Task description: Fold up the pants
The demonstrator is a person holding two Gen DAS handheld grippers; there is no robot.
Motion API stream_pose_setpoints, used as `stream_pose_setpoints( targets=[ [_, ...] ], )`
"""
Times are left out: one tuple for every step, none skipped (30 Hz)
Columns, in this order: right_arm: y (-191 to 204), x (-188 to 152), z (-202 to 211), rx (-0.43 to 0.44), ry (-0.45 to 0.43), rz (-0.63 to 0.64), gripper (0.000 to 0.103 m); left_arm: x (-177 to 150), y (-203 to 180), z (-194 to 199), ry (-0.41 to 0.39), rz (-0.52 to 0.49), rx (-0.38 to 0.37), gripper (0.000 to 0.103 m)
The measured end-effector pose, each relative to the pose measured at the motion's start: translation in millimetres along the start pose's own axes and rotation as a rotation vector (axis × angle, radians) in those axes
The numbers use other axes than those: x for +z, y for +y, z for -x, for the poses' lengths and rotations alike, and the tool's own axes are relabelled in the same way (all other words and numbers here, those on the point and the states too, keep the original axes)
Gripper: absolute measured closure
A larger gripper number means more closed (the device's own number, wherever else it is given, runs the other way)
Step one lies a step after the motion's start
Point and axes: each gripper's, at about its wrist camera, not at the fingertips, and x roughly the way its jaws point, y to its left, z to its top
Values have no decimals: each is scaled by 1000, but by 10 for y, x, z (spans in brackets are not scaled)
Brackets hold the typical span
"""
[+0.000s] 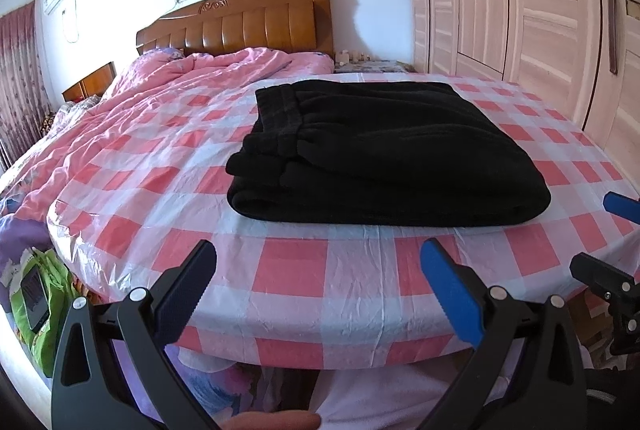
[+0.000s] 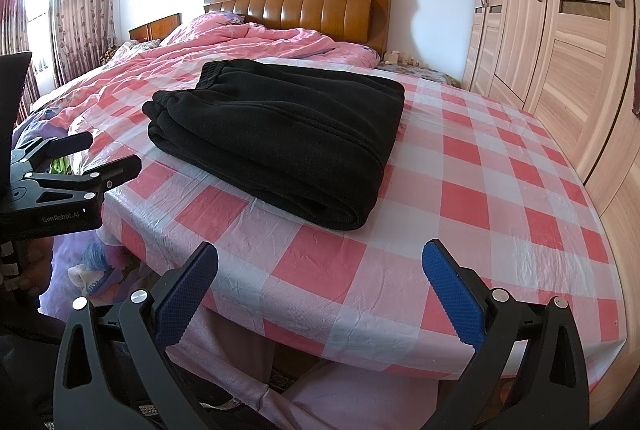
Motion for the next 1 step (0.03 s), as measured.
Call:
stream_pose_setpoints(
  targets=[
    [-1,0,0,0,0,0,5,2,-4,1,-2,-1,0,1]
  ],
)
